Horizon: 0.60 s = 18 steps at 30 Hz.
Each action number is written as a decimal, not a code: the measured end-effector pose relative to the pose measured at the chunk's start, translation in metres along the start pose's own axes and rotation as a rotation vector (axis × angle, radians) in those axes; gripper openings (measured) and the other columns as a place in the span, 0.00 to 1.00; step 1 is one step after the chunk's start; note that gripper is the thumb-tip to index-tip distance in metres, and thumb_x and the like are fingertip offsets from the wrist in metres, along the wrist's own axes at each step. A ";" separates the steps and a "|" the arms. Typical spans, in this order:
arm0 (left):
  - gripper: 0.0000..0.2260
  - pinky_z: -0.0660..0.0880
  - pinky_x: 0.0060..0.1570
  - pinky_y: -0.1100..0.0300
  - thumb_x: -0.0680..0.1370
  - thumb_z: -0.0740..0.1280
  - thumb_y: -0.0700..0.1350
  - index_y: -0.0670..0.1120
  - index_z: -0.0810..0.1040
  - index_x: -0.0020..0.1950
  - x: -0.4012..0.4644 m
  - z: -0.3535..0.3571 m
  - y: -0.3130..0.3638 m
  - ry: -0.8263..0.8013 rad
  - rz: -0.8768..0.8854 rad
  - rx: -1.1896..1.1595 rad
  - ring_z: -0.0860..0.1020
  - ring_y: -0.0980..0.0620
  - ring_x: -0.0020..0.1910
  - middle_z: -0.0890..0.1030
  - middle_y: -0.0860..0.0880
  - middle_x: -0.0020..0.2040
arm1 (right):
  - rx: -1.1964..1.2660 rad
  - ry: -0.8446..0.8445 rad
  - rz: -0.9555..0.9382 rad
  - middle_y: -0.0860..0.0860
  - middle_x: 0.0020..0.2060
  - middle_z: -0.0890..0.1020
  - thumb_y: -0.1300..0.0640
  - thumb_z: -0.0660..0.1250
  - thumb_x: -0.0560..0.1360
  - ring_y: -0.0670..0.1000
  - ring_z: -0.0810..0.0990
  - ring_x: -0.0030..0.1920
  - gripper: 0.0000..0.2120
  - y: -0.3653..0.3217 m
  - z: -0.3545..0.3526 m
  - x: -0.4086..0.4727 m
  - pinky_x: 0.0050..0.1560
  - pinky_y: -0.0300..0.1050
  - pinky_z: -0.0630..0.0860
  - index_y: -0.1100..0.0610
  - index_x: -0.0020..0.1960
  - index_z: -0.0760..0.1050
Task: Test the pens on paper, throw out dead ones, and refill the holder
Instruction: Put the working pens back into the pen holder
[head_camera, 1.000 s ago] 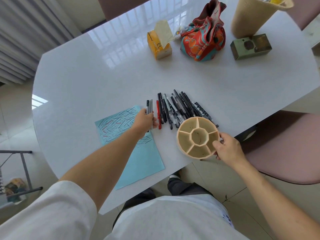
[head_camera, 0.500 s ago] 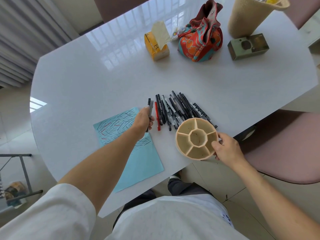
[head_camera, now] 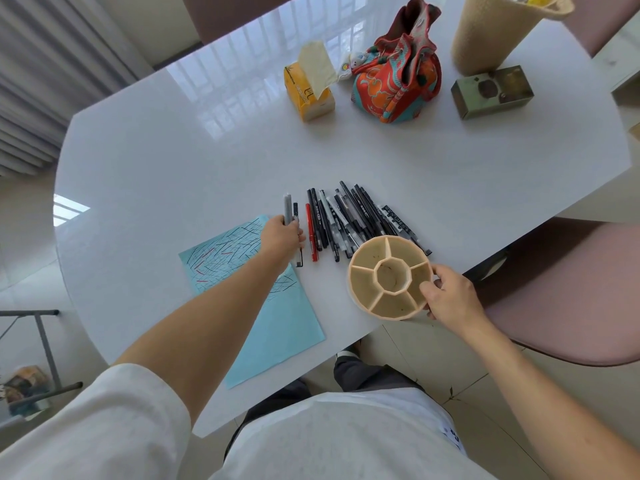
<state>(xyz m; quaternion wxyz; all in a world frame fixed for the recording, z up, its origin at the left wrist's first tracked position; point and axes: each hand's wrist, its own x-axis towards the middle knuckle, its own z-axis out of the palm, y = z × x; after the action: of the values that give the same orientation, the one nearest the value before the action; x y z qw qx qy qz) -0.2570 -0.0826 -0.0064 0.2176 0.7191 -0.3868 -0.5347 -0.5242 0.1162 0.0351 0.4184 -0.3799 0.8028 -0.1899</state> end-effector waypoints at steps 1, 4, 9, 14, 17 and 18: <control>0.06 0.78 0.33 0.62 0.82 0.63 0.42 0.44 0.78 0.48 0.000 0.000 0.001 0.024 0.046 0.067 0.79 0.52 0.34 0.80 0.46 0.39 | -0.002 -0.003 -0.001 0.52 0.36 0.83 0.48 0.59 0.67 0.53 0.84 0.32 0.10 0.000 0.000 0.000 0.36 0.56 0.84 0.42 0.46 0.76; 0.09 0.68 0.22 0.68 0.82 0.62 0.44 0.46 0.77 0.43 -0.003 0.003 0.007 0.130 0.220 0.349 0.75 0.56 0.29 0.78 0.50 0.36 | 0.002 -0.009 -0.003 0.51 0.35 0.82 0.47 0.59 0.67 0.52 0.83 0.32 0.12 0.000 -0.001 0.000 0.36 0.56 0.84 0.42 0.48 0.77; 0.09 0.69 0.29 0.60 0.83 0.59 0.48 0.46 0.75 0.48 -0.003 0.017 0.017 0.137 0.325 0.449 0.75 0.52 0.35 0.77 0.48 0.41 | 0.015 -0.017 -0.014 0.50 0.32 0.82 0.49 0.60 0.68 0.48 0.83 0.30 0.10 -0.001 -0.002 0.000 0.36 0.55 0.84 0.42 0.46 0.76; 0.15 0.68 0.22 0.62 0.75 0.68 0.57 0.47 0.76 0.39 -0.002 0.045 0.028 0.016 0.296 0.564 0.76 0.56 0.27 0.79 0.51 0.32 | 0.009 -0.028 -0.005 0.50 0.32 0.82 0.48 0.59 0.68 0.47 0.83 0.29 0.15 -0.001 -0.002 0.001 0.35 0.52 0.82 0.44 0.53 0.78; 0.21 0.71 0.20 0.63 0.71 0.72 0.63 0.45 0.79 0.35 0.001 0.057 0.034 -0.016 0.256 0.645 0.78 0.56 0.24 0.80 0.50 0.29 | 0.014 -0.033 0.001 0.50 0.32 0.82 0.49 0.60 0.69 0.50 0.83 0.31 0.15 0.001 -0.002 0.001 0.36 0.54 0.83 0.43 0.53 0.78; 0.21 0.70 0.20 0.63 0.70 0.73 0.63 0.44 0.79 0.35 0.002 0.060 0.037 -0.011 0.242 0.663 0.79 0.55 0.25 0.81 0.51 0.29 | 0.014 -0.036 0.001 0.50 0.32 0.83 0.49 0.61 0.69 0.50 0.83 0.32 0.14 0.001 -0.002 0.001 0.36 0.55 0.84 0.43 0.54 0.77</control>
<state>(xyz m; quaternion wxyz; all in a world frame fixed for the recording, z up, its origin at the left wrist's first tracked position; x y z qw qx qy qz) -0.3246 -0.1003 -0.0006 0.0323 0.6966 -0.6230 -0.3543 -0.5262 0.1160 0.0350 0.4357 -0.3799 0.7939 -0.1887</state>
